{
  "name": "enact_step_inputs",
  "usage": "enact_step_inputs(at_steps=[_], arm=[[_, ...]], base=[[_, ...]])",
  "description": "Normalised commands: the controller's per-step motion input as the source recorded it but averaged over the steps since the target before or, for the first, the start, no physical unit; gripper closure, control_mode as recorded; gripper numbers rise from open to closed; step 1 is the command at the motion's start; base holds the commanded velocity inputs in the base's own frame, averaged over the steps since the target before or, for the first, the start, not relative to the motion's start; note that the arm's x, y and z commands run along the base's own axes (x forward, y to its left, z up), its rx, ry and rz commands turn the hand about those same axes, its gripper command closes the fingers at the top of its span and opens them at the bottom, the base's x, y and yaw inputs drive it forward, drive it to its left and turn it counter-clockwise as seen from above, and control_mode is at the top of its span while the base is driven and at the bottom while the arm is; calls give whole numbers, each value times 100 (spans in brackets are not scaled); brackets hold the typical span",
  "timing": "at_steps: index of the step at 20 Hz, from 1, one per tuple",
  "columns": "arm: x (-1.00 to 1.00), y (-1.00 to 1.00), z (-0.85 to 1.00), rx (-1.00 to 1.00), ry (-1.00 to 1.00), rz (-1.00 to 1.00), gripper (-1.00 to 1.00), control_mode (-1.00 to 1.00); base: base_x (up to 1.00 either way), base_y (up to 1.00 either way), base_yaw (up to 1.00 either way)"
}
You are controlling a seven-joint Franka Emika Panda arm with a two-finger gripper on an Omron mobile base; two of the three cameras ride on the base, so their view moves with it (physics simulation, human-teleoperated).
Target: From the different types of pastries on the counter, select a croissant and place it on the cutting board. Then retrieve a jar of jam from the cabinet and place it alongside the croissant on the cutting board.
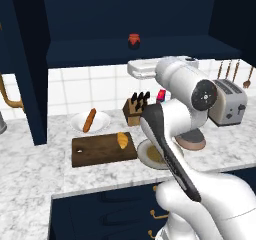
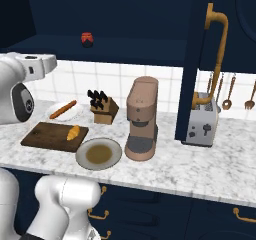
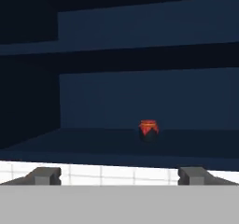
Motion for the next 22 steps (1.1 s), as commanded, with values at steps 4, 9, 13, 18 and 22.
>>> enact_step_inputs(at_steps=[4, 9, 13, 18, 22], arm=[[13, -5, 99, 0, 5, -15, -100, -100], [30, 4, 17, -1, 22, -14, -100, -100], [100, 0, 10, 0, 46, 0, -100, -100], [73, 0, 0, 0, 22, -3, -100, -100], [45, 0, -32, 0, -7, -12, -100, -100]], base=[[0, 0, 0], [0, 0, 0], [0, 0, 0], [0, 0, 0], [0, 0, 0]])
